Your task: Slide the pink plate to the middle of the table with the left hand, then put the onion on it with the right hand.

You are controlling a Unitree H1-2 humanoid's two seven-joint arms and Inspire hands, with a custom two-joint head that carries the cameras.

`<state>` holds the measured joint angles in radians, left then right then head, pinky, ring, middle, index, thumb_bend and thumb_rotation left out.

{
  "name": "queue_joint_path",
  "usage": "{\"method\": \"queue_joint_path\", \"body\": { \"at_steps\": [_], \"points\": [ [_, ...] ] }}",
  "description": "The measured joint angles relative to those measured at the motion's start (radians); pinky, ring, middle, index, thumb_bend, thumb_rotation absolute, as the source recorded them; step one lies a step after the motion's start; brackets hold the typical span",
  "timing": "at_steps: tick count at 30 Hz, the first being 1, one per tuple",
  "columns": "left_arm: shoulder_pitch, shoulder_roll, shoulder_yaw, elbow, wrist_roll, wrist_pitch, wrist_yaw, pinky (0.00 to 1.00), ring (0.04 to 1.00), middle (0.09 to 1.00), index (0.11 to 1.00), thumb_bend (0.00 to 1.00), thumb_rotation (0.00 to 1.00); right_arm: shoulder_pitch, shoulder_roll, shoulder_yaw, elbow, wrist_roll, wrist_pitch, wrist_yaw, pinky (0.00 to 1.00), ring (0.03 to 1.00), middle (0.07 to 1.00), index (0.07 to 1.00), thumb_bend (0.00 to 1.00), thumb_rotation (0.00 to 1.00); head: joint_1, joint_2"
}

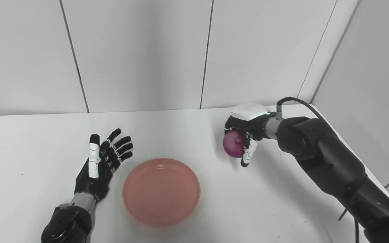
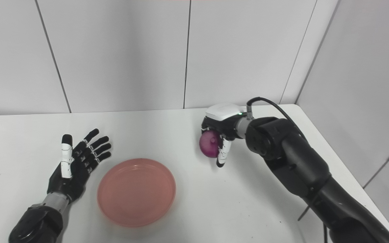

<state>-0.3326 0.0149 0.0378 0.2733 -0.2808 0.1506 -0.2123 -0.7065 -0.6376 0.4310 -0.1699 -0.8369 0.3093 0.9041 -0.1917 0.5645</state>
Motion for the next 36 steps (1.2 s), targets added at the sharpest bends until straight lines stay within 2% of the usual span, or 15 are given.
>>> {"method": "queue_joint_path", "body": {
  "at_steps": [11, 14, 17, 20, 26, 33, 36],
  "points": [
    [0.001, -0.035, -0.018, 0.007, 0.021, -0.018, 0.008, 0.82, 0.834, 0.814, 0.888, 0.81, 1.00, -0.028, 0.109, 0.052, -0.015, -0.019, -0.007, 0.044, 0.36, 0.437, 0.457, 0.522, 0.53, 0.00, 0.089, -0.002],
    [0.000, -0.046, -0.019, 0.010, 0.030, -0.025, 0.018, 0.82, 0.833, 0.814, 0.893, 0.82, 1.00, -0.038, 0.129, 0.065, -0.015, -0.024, -0.017, 0.047, 0.29, 0.364, 0.474, 0.498, 0.53, 0.00, 0.121, -0.003],
    [0.000, -0.051, -0.019, 0.012, 0.037, -0.027, 0.023, 0.82, 0.834, 0.820, 0.897, 0.82, 1.00, -0.049, 0.147, 0.074, -0.015, -0.023, -0.024, 0.059, 0.29, 0.362, 0.479, 0.492, 0.53, 0.00, 0.133, -0.002],
    [0.000, -0.056, -0.019, 0.011, 0.044, -0.027, 0.030, 0.81, 0.833, 0.819, 0.897, 0.82, 1.00, -0.062, 0.164, 0.084, -0.015, -0.023, -0.024, 0.069, 0.33, 0.398, 0.449, 0.526, 0.52, 0.00, 0.156, -0.003],
    [0.000, -0.062, -0.025, 0.012, 0.052, -0.029, 0.040, 0.80, 0.830, 0.821, 0.895, 0.81, 1.00, -0.076, 0.222, 0.093, -0.015, -0.015, -0.025, 0.069, 0.33, 0.400, 0.483, 0.493, 0.53, 0.00, 0.186, -0.002],
    [-0.001, -0.067, -0.028, 0.012, 0.066, -0.029, 0.046, 0.79, 0.831, 0.825, 0.900, 0.79, 1.00, -0.082, 0.246, 0.104, -0.012, -0.010, -0.026, 0.069, 0.35, 0.429, 0.452, 0.525, 0.52, 0.00, 0.209, 0.000],
    [-0.001, -0.070, -0.030, 0.011, 0.066, -0.029, 0.046, 0.80, 0.827, 0.821, 0.900, 0.78, 1.00, -0.083, 0.261, 0.113, -0.012, -0.014, -0.025, 0.078, 0.39, 0.455, 0.451, 0.532, 0.52, 0.00, 0.210, 0.000]
  ]
}}
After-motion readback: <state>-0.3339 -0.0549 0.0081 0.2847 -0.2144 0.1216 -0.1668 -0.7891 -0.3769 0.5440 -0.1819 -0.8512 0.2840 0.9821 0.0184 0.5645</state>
